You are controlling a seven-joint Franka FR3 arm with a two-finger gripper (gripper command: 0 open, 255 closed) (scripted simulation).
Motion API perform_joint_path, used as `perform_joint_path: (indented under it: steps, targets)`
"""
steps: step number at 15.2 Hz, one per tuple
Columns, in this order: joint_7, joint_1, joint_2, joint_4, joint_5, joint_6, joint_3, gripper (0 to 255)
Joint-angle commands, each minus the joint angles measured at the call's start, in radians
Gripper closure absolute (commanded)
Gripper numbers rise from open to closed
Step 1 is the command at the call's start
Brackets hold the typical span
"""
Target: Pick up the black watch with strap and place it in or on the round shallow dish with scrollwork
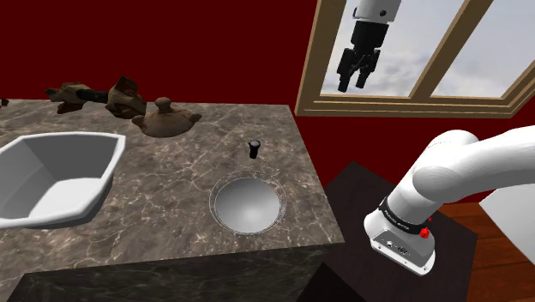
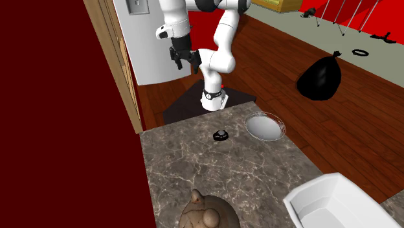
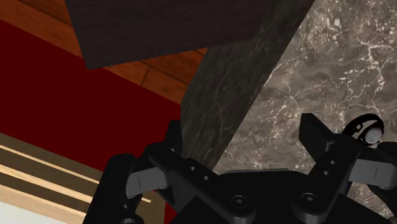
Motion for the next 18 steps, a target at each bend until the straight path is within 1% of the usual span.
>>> perform_joint_path:
  steps: [1,10,14,18]
  targets:
    - [0.0,0.0,0.0,0.0,0.0,0.0,0.0,0]
    - [-0.008,0.103,0.186,-0.011,0.046,0.245,0.141,0]
    - [-0.006,0.141,0.286,0.009,0.048,0.346,0.204,0]
    - [0.003,0.173,0.394,0.042,0.035,0.439,0.268,0]
